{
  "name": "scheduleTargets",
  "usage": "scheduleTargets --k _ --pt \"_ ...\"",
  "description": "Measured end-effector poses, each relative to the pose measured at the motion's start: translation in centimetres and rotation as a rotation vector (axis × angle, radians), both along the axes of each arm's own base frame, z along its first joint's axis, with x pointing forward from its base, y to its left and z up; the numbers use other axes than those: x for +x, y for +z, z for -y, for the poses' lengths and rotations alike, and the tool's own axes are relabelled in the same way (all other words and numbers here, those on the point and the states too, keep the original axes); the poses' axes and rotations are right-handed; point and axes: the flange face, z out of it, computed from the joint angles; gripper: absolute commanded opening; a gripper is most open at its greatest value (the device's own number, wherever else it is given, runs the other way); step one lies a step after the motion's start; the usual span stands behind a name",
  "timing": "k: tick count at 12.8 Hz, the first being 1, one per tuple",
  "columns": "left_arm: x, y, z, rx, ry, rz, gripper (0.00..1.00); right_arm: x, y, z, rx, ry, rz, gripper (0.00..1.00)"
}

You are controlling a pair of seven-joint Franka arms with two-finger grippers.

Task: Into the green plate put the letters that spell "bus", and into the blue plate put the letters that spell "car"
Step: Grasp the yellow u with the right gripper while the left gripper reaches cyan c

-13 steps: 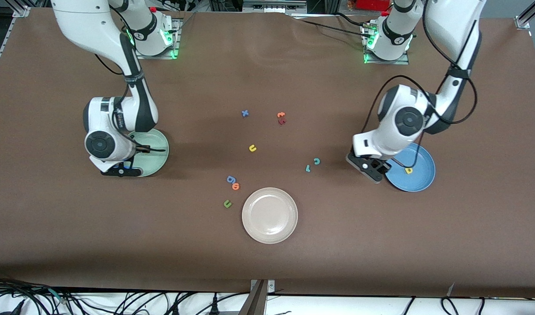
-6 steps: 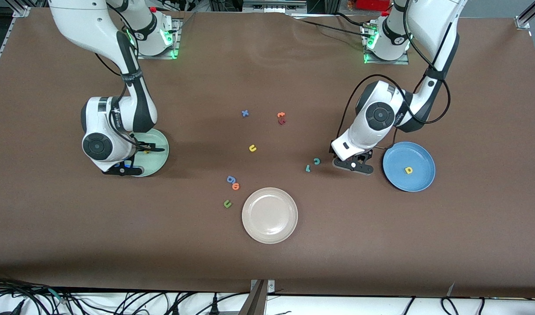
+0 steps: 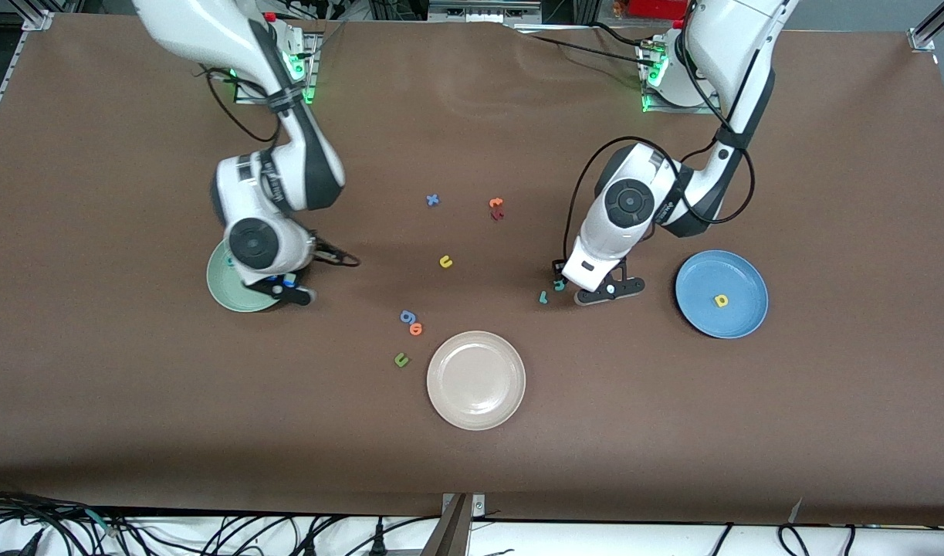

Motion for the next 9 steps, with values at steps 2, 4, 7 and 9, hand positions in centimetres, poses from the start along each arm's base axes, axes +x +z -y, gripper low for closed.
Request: scheduleTargets --k 2,4,7,9 --pt "0.4 -1.0 0.0 0.004 0.049 -0.008 0.68 -1.3 0.1 -5.4 0.017 -0.191 0.079 0.98" --pt "0.6 -1.8 0.1 0.002 0.07 -0.007 0.67 -2.0 -0.5 -9.2 0.106 -0.403 0.109 0.98" --pt "0.4 -2.7 0.8 -0.008 0.07 0.002 0.67 -2.8 -2.6 -13.4 0.151 -0.532 0.122 0.92" --pt "0.2 -2.9 1.2 -0.012 0.067 0.006 0.67 -3.5 -4.2 -15.9 0.148 -0.563 0.136 0.89"
